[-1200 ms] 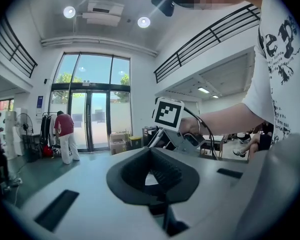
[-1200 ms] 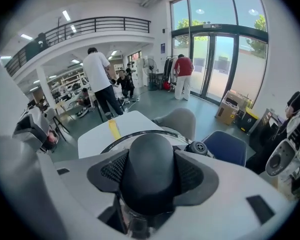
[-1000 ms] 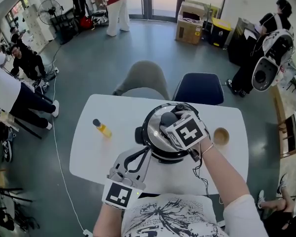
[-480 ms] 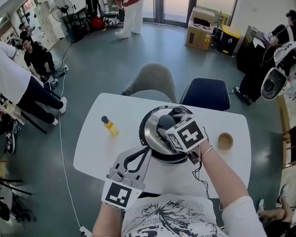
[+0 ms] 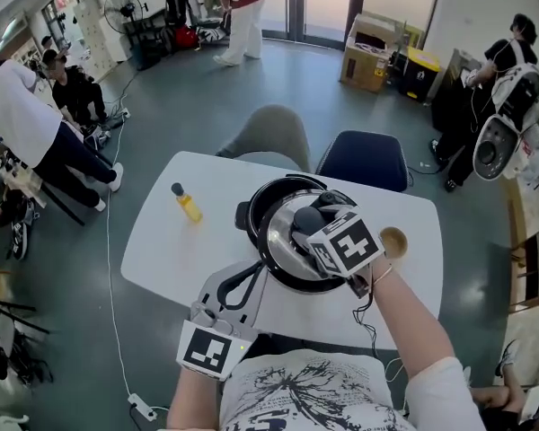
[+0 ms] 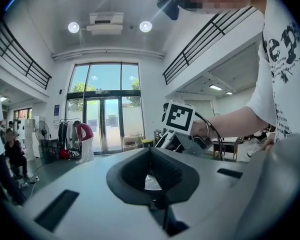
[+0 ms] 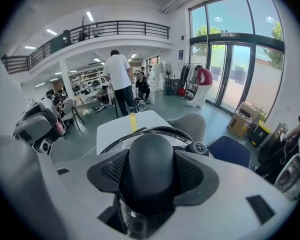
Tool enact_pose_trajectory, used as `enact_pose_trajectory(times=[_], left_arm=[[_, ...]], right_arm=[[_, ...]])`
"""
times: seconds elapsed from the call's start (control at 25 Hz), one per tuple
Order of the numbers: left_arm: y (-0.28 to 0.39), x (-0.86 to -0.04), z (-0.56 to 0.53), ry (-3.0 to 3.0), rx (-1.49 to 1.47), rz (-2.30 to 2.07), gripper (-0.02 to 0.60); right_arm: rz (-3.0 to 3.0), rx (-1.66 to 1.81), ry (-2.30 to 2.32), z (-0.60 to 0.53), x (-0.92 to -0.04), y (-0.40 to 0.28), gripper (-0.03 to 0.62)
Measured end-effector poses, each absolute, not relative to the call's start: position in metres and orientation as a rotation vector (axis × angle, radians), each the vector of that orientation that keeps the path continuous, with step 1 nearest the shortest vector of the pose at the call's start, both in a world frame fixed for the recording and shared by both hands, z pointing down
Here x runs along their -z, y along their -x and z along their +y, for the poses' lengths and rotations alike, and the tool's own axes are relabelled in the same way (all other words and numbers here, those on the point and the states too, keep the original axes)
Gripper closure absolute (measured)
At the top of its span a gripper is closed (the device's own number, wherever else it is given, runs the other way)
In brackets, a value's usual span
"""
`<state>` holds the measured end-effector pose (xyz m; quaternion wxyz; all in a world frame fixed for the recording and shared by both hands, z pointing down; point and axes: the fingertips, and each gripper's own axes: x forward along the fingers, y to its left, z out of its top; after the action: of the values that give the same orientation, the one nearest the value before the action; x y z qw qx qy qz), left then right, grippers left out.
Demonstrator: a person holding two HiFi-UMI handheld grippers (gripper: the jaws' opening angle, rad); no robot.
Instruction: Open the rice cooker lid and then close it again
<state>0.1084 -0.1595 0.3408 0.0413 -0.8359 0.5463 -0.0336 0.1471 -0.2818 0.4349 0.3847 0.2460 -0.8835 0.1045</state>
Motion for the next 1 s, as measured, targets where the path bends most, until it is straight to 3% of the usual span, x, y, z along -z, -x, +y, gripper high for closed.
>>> enact_pose_trajectory(times=[0.44, 1.0], left_arm=[[-0.221, -0.347, -0.074, 2.554, 0.085, 1.732, 0.569], [-0.245, -0.341, -0.028, 2.482, 0.093, 1.837, 0.569]], right_arm=[[-2.274, -0.244, -0.558, -0.202, -0.429, -0.258, 0.299], [-2.26, -0.242, -0.503, -0.145, -0.441, -0.3, 0.299]])
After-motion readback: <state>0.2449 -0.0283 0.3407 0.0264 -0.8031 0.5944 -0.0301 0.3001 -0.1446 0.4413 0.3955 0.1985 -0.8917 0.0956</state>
